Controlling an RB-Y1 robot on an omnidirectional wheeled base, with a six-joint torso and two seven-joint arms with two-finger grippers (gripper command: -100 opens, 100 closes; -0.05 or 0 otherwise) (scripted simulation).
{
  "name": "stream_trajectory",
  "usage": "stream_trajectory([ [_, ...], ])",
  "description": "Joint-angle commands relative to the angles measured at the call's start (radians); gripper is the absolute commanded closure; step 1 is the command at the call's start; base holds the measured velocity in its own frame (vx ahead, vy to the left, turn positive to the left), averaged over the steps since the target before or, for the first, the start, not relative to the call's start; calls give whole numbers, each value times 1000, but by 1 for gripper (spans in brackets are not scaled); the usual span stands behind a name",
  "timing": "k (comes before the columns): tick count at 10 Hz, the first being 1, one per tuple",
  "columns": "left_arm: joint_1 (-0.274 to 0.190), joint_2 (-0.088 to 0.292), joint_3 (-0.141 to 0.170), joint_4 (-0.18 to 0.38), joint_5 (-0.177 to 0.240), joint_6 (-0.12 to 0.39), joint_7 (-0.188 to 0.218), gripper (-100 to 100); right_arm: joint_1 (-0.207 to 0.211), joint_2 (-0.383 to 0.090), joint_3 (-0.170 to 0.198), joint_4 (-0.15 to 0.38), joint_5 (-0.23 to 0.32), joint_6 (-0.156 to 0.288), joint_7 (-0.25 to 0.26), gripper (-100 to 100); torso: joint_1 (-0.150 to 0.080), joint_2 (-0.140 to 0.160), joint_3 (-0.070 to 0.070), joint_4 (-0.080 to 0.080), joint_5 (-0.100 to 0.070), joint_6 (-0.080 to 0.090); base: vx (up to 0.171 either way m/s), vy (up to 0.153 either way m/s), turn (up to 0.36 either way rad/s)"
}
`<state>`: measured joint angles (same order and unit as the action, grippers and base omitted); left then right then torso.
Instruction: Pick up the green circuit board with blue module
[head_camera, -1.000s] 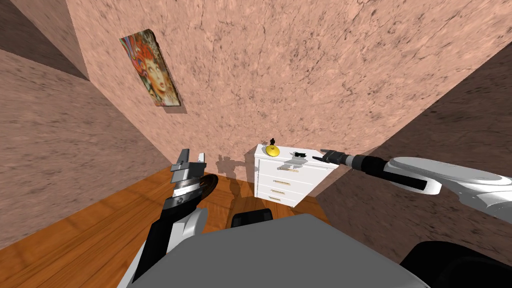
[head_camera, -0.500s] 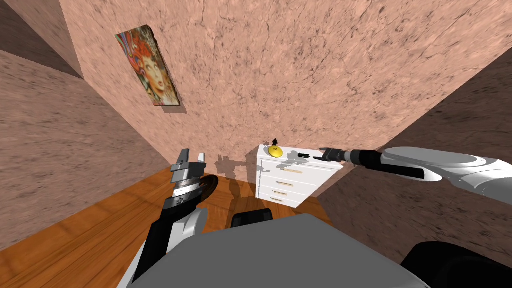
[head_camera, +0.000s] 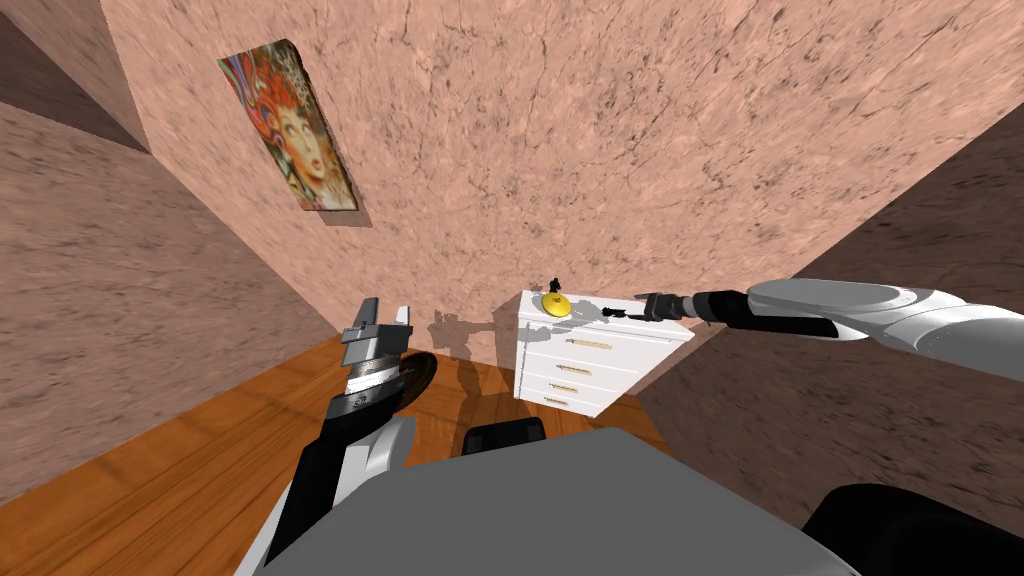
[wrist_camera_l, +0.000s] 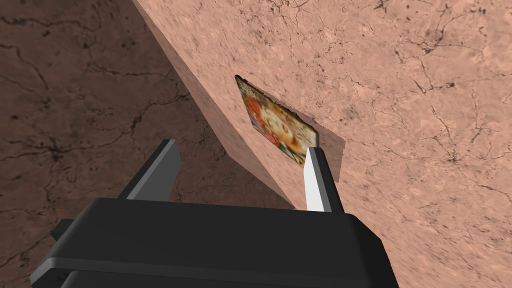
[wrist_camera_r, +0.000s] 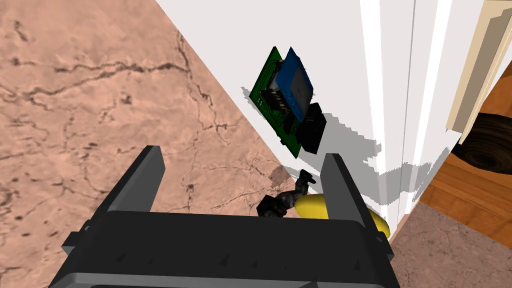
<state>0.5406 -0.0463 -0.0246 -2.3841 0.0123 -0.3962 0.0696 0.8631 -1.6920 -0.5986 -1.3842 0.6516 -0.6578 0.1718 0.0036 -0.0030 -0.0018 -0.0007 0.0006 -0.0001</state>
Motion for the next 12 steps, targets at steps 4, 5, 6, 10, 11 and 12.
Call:
stream_trajectory([
  [4, 0, 0, 0, 0, 0, 0, 0, 0, 23, -107, 18, 54, 41, -49, 24, -100, 0, -1, 0, 0, 0, 0, 41, 51, -23],
  [5, 0, 0, 0, 0, 0, 0, 0, 0, 33, -147, 27, 75, 58, -70, 34, -100, -1, 0, 0, 0, 0, 0, 45, 47, -37],
  [6, 0, 0, 0, 0, 0, 0, 0, 0, 42, -177, 36, 94, 74, -90, 43, -100, -1, 0, 0, 0, 0, 0, 60, 71, -42],
  [10, 0, 0, 0, 0, 0, 0, 0, 0, 64, -282, 64, 137, 113, -141, 65, -100, 0, 0, 0, 0, 0, 0, 41, 59, -34],
  [11, 0, 0, 0, 0, 0, 0, 0, 0, 69, -305, 72, 147, 122, -154, 70, -100, 1, 0, 0, 0, 0, 0, 52, 68, -32],
  [12, 0, 0, 0, 0, 0, 0, 0, 0, 73, -323, 79, 156, 130, -165, 74, -100, 1, -1, 0, 0, 0, 0, 51, 56, -25],
])
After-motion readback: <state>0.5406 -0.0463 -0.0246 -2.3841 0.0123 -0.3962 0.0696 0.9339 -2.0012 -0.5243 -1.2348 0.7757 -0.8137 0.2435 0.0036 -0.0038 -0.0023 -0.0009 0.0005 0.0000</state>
